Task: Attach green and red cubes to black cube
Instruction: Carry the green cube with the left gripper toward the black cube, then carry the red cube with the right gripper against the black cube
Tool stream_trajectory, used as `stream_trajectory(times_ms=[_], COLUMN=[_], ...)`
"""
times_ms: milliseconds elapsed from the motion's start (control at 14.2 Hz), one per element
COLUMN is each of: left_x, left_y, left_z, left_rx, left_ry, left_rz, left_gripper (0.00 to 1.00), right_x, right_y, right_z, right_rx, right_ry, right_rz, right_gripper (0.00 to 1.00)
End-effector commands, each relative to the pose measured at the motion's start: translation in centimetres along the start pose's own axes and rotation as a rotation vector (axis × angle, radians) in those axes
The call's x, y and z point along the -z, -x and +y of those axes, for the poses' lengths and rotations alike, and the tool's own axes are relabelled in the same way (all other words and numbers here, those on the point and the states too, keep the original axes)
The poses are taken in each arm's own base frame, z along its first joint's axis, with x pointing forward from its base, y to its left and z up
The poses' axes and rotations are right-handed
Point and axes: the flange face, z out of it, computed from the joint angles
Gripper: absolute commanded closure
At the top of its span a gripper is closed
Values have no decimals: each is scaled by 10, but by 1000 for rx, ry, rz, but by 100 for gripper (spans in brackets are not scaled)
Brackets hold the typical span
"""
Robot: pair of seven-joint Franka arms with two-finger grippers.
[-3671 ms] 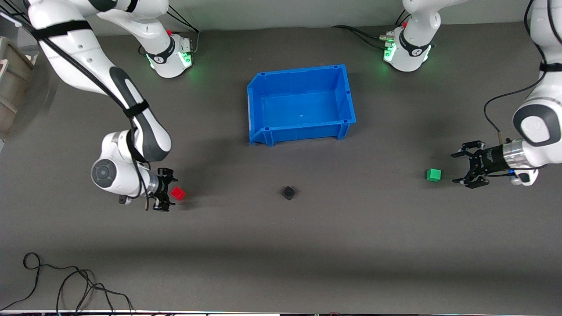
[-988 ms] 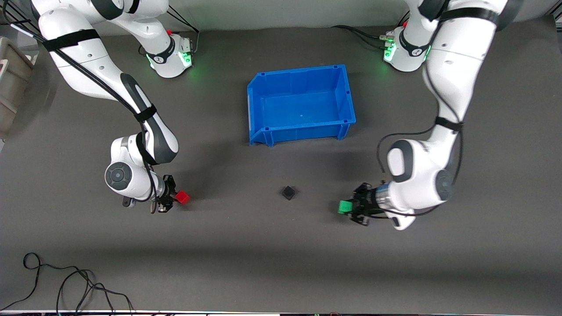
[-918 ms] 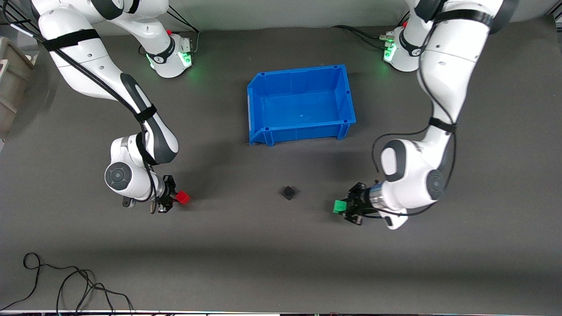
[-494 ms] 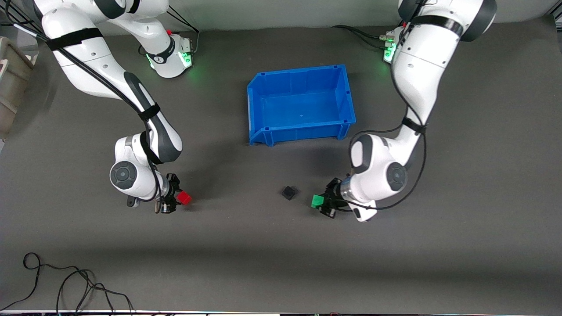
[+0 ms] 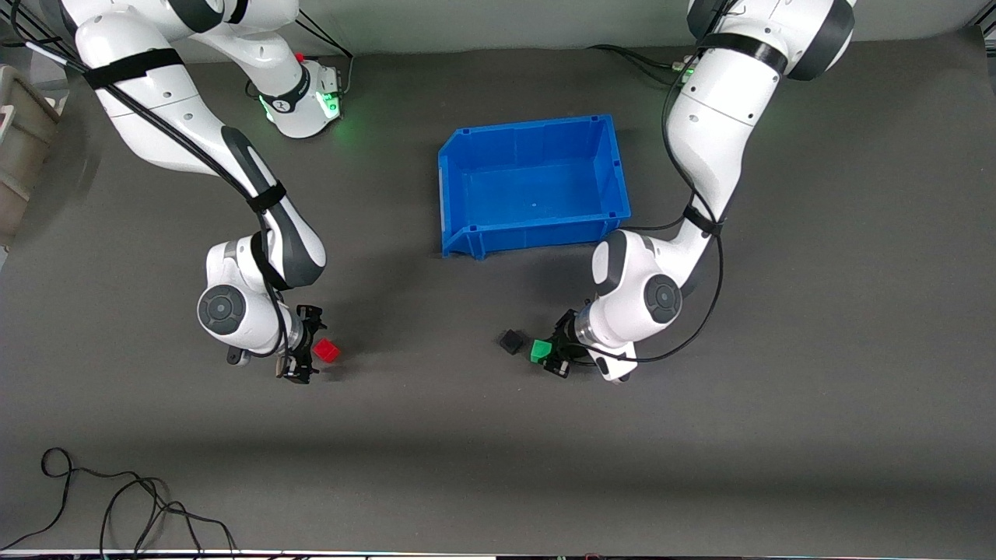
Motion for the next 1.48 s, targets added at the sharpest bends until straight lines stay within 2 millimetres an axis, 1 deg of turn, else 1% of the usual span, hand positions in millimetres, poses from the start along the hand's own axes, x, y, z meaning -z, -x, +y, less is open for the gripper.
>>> stream_trajectory(times_ms=[0, 71, 141, 282, 424, 494, 635, 706, 776, 847, 918, 988, 1059, 1200, 1271, 1412], left_x=[-5, -5, -5, -7, -9, -10, -12, -13, -14, -15, -16, -16, -17, -15, -13, -8], left_y=[12, 16, 17, 23, 27, 30, 32, 31, 31, 30, 29, 27, 26, 21, 20, 13], left_z=[6, 8, 10, 10, 8, 7, 3, 1, 0, -1, -3, -4, -6, -6, -6, -1], left_rx=[9, 3, 1, -14, -28, -34, -33, -31, -18, -8, 3, 32, 55, 99, 134, 227], left_ry=[37, 44, 46, 46, 40, 38, 26, 16, 10, 6, 1, -3, -18, -55, -57, -46], left_rz=[10, 7, 7, 6, 9, 10, 10, 9, 9, 10, 11, 12, 11, 7, 7, 9], left_gripper=[79, 80, 81, 81, 81, 81, 81, 81, 81, 81, 81, 81, 81, 81, 81, 81], right_x=[-4, -6, -8, -8, -6, -5, -2, 3, 12, 23, 29, 41, 44, 46, 42, 31], right_y=[7, 8, 8, 8, 8, 8, 10, 10, 29, 62, 93, 127, 157, 203, 221, 251], right_z=[-3, -4, -3, -3, -4, -4, -4, -8, -9, -8, -7, -7, -3, 2, 5, 13], right_rx=[-42, -56, -51, -38, -33, -30, -26, -20, 4, 55, 91, 125, 167, 215, 227, 235], right_ry=[-27, -33, -32, -33, -35, -36, -42, -51, -63, -81, -102, -134, -153, -178, -177, -169], right_rz=[-13, -15, -13, -10, -10, -11, -10, -11, -26, -45, -56, -76, -83, -112, -130, -157], right_gripper=[1, 3, 20, 41, 66, 73, 74, 74, 74, 74, 74, 74, 74, 74, 74, 74])
